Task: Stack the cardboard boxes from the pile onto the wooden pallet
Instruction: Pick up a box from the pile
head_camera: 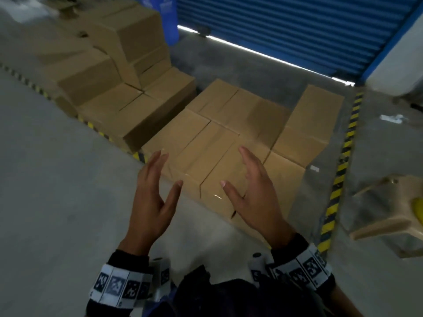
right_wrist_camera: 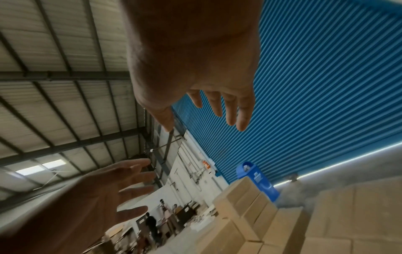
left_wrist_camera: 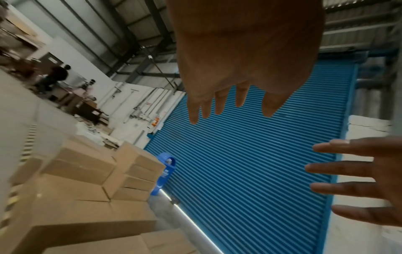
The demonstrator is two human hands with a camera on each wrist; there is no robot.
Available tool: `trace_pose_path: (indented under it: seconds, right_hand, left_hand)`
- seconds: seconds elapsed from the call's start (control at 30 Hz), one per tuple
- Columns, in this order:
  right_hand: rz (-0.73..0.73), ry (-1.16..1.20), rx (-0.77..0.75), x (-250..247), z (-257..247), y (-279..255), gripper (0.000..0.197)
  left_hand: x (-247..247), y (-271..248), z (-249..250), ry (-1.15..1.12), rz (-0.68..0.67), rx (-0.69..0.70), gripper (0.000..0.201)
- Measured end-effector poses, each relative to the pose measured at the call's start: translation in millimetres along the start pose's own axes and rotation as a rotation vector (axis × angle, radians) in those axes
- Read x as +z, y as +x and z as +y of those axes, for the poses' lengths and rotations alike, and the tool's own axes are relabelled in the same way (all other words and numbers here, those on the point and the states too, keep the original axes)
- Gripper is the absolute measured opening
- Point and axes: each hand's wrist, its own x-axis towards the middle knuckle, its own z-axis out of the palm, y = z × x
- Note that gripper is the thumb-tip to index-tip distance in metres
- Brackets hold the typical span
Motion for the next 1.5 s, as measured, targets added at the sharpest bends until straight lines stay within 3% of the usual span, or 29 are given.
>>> trace_pose_path:
  seconds: [0.3,0.5,0.73,1.0,1.3,1.5]
  right_hand:
    - [-0.159,0.086,-0.113,227.7,-113.6,95.6,0.083]
    - [-0.201,0.117,-0.179,318.2,-165.5,155.4,0.078]
    - [-0.236,0.103,-0.188,399.2,-188.1,256.6,0.074]
    - [-0.234,0.14,-0.187,493.8,-204.6,426.0,0.074]
    - [-0.193,0.111,-0.171,549.3,-225.1,596.5,0.074]
    - [-0.082,0.081,-0.109,582.4,-217.4,694.5,0.081]
  left_hand:
    - [-180.9,28.8,-164.3,0.192,0.086,-0.133,0.059]
    - [-255.4,73.3,-237.3,0.235,0.151,-0.165,0.059]
    - [-295.9,153.5,-322.2,0.231,0.195,-0.174,0.058]
    - [-337.2,309.0,-429.2,0.186,0.213,-0.205,0.057]
    - [-357.2,483.7,-513.9,0.129,0.199,-0.183,0.057]
    - [-348.1,601.6,-588.3,0.029,0.13,-0.139,0.058]
